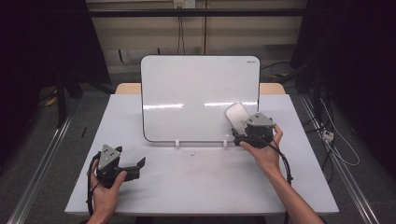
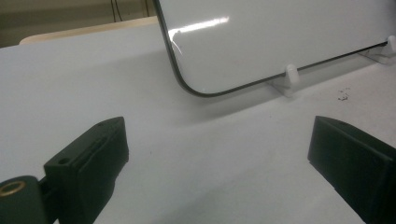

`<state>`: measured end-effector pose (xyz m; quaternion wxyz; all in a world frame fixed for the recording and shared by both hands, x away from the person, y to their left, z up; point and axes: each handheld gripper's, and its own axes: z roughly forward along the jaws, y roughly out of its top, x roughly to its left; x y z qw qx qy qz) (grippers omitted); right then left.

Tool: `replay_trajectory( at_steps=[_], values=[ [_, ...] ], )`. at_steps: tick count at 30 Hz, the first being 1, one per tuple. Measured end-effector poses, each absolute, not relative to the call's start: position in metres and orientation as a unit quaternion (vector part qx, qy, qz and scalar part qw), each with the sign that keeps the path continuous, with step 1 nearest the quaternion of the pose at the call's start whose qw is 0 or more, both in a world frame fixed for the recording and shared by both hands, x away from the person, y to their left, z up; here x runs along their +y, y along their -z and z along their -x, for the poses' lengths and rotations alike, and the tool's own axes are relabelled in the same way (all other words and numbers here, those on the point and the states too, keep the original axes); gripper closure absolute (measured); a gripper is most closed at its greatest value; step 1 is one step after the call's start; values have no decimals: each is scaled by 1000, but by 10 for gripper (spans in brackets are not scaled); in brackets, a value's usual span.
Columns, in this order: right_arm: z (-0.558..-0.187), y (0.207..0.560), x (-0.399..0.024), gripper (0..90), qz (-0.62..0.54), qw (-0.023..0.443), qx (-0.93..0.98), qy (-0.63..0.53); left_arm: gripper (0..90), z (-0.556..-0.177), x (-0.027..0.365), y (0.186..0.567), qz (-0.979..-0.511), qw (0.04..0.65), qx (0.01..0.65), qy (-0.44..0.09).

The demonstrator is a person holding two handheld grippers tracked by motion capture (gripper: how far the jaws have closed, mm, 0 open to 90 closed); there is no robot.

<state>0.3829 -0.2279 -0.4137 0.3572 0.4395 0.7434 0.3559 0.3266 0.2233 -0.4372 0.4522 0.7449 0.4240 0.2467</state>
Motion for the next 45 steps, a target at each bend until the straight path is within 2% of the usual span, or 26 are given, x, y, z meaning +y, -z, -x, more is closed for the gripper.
replay_trajectory(
  at_steps=[17, 45],
  values=[
    [-357, 407, -256, 68, -474, 306, 725, -395, 50, -327, 228, 437, -740, 452, 431, -249],
    [-293, 447, -293, 80, -515, 313, 689, -402, 53, -322, 225, 435, -739, 453, 430, -253]
  ],
)
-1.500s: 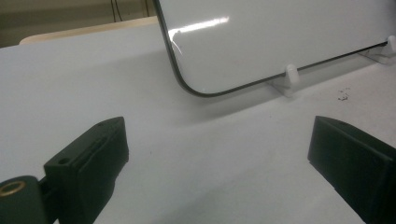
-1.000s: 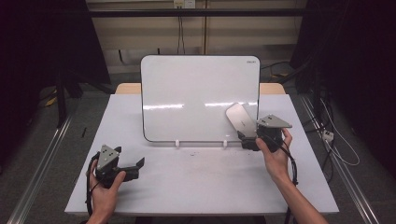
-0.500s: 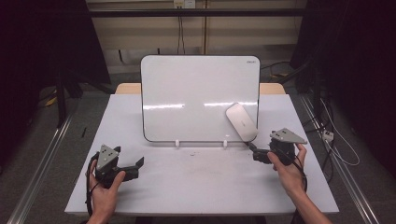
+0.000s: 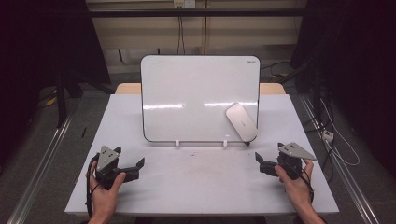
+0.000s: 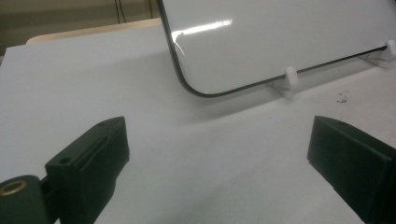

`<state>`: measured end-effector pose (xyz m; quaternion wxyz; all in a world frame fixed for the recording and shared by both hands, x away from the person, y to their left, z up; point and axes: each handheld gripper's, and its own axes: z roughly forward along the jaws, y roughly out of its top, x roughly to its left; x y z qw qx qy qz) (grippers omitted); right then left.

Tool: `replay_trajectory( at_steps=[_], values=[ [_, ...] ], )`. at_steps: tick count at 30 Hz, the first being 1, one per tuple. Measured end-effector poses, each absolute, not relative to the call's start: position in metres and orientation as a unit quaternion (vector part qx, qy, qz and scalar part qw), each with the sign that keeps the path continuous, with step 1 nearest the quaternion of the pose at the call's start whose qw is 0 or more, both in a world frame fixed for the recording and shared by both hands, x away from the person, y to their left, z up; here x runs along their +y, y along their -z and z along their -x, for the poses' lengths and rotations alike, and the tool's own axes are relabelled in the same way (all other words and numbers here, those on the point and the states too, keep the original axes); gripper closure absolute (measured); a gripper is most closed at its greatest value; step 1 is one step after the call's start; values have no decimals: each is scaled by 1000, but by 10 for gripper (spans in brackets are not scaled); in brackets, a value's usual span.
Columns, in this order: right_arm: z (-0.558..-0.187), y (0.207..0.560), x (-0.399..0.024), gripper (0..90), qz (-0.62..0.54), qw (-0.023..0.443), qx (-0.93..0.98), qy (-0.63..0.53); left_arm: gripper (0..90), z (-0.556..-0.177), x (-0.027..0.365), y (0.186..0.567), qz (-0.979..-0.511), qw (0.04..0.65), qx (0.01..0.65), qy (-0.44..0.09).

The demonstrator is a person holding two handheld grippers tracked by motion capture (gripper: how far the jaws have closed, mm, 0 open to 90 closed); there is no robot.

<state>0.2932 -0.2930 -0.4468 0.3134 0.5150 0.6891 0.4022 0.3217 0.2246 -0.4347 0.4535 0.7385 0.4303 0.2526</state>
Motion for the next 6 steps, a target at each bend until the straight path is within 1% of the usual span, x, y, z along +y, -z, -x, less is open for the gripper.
replay_trajectory(
  at_steps=[6],
  values=[
    [-291, 448, -297, 67, -520, 315, 692, -389, 52, -322, 225, 434, -737, 455, 430, -254]
  ],
)
